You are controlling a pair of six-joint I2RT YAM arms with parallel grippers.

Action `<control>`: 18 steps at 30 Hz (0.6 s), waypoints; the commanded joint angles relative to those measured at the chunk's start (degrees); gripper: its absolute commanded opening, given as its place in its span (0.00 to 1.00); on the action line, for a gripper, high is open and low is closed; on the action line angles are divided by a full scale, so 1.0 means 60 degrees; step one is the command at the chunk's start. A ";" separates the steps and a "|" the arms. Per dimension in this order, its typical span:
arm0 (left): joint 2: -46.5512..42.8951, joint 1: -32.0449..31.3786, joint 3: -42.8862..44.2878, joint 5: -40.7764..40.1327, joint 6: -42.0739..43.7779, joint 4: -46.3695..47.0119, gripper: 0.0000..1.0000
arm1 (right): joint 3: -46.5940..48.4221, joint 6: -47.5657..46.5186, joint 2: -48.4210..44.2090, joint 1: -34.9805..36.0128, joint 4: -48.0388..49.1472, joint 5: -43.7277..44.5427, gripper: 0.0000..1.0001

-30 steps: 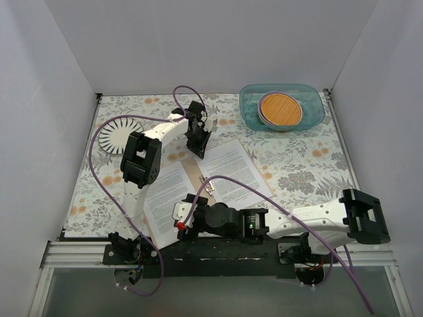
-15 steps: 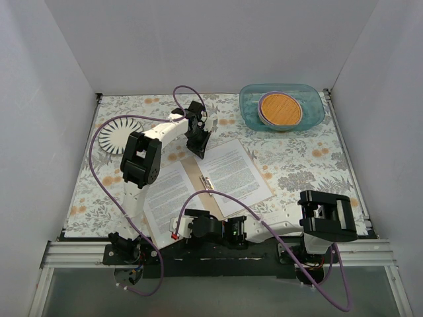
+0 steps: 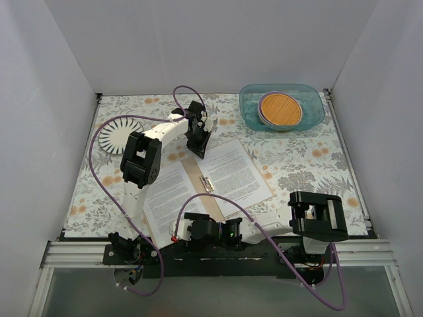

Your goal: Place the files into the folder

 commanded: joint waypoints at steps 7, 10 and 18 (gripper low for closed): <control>0.0266 -0.0051 -0.0122 -0.0105 0.0063 0.0019 0.00 | 0.0340 0.0207 0.0823 -0.0139 0.0882 0.0025 0.78; 0.0310 -0.0051 -0.0122 -0.0105 0.0063 0.0019 0.00 | 0.0721 0.0163 0.1277 -0.0169 0.1058 0.0099 0.76; 0.0325 -0.0051 -0.0107 -0.0163 0.0136 -0.0039 0.00 | 0.1425 0.0104 0.2172 -0.0183 0.1483 0.0362 0.61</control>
